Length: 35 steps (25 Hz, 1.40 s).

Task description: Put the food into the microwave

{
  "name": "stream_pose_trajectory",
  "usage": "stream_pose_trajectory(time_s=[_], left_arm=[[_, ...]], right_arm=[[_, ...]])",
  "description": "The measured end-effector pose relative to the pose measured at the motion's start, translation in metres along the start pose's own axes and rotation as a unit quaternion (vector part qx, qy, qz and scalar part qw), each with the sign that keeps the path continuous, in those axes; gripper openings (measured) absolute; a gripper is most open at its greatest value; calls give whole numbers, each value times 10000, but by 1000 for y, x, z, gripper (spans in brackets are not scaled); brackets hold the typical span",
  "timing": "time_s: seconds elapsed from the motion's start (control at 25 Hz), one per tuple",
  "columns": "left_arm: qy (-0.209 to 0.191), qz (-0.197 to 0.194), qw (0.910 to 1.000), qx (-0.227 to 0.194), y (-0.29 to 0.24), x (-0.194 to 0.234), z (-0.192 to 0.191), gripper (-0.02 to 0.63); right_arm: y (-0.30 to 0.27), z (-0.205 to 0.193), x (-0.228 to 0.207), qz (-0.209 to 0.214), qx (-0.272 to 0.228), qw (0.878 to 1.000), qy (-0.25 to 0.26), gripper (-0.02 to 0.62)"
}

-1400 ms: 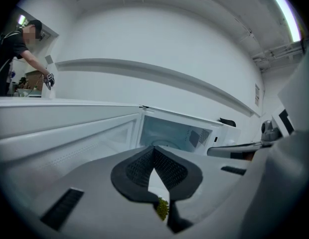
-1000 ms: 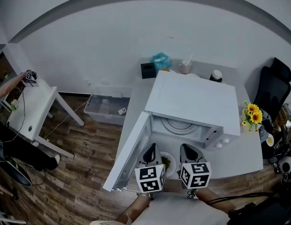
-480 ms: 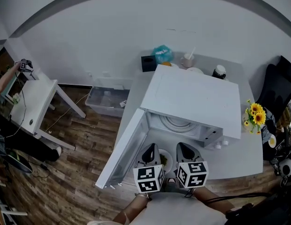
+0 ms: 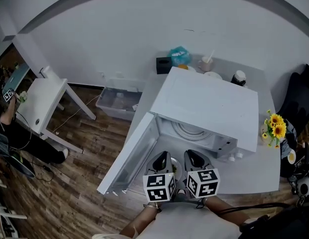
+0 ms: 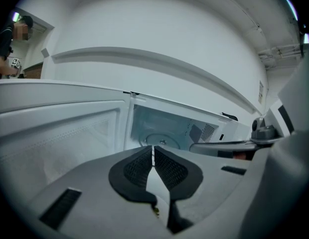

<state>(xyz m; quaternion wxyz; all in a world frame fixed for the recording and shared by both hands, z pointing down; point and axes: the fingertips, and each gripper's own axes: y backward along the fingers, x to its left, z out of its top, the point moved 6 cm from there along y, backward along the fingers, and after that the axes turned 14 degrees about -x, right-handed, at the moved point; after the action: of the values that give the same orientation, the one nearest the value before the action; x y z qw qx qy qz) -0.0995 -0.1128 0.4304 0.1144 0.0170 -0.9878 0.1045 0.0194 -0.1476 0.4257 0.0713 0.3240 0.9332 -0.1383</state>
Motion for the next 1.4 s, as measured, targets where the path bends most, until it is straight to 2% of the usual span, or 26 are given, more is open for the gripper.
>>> stream_pose_trajectory(time_s=[0.2, 0.52, 0.72, 1.04, 1.4], left_arm=[[60, 20, 10000, 44, 0, 0, -2, 64], [184, 274, 9994, 132, 6, 8, -10, 64], [346, 471, 9975, 393, 14, 24, -27, 64], [701, 1063, 9844, 1216, 46, 47, -92, 64], [867, 1381, 9762, 1431, 54, 66, -122, 64]], right_arm=[[-1, -1, -2, 89, 20, 10000, -29, 20], [-1, -10, -7, 85, 173, 9998, -76, 21], [-7, -25, -6, 60, 443, 9989, -139, 21], [-2, -81, -12, 129, 1243, 9915, -367, 21], [-10, -122, -15, 127, 1606, 9858, -467, 21]])
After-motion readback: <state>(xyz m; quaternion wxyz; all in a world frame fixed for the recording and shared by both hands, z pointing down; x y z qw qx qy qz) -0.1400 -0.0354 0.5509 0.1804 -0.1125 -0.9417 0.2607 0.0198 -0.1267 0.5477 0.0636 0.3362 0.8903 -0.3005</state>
